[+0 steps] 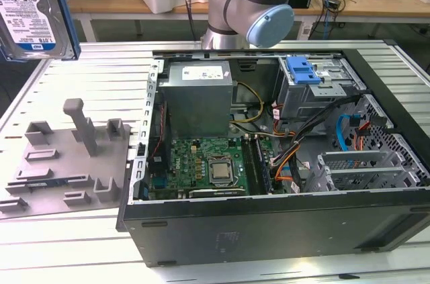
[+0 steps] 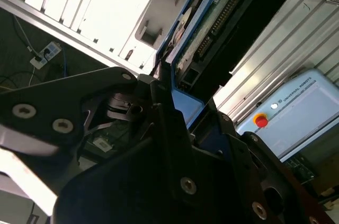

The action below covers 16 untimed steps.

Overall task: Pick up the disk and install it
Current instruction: 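Pick up the disk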

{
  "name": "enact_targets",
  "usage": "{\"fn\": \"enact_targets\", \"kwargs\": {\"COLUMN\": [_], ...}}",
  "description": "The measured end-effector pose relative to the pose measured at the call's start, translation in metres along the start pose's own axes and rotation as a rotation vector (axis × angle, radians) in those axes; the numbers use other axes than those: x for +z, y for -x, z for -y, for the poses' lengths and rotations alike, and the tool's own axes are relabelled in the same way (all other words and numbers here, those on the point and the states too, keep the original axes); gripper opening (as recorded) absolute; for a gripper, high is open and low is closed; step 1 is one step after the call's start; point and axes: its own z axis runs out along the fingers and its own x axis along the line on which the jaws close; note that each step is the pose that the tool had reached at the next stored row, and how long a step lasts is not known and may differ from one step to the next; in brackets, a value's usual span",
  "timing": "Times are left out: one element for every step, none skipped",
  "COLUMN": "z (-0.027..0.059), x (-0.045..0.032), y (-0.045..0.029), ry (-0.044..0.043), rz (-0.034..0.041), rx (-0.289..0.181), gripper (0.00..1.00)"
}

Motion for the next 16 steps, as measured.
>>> {"fn": "enact_targets", "kwargs": {"z": [0.0, 0.0, 0.0001, 0.0003, 0.0012, 0.0023, 0.0045, 0.0062, 0.0093, 0.0116, 0.0142, 0.0194, 0.0226, 0.0258, 0.0297, 0.0327], "x": [0.0001, 0.0001, 0.0, 0.0001, 0.0001, 0.0, -0.0001, -0.0002, -0.0002, -0.0003, -0.0003, -0.0005, -0.0006, -0.0006, -0.0008, -0.0008], "y": [0.0, 0.0, 0.0, -0.0001, -0.0004, -0.0007, -0.0014, -0.002, -0.0031, -0.0039, -0.0049, -0.007, -0.0084, -0.0099, -0.0119, -0.0137], "ry": [-0.0001, -0.0001, -0.0001, -0.0001, -0.0002, -0.0001, -0.0001, 0.0, -0.0001, -0.0001, -0.0002, -0.0001, -0.0002, -0.0002, -0.0001, -0.0001], "rz": [0.0001, 0.0001, 0.0, 0.0001, 0.0001, 0.0, 0.0, 0.0, 0.0, 0.0, 0.0001, 0.0, 0.0, 0.0, 0.0, 0.0], "rx": [0.0, 0.0, 0.0, 0.0, 0.0, 0.0, 0.0, 0.0, 0.0, 0.0, 0.0, 0.0, 0.0, 0.0, 0.0, 0.0], "gripper": [0.37, 0.37, 0.37, 0.37, 0.37, 0.37, 0.37, 0.37, 0.37, 0.37, 0.37, 0.37, 0.37, 0.37, 0.37, 0.37]}}
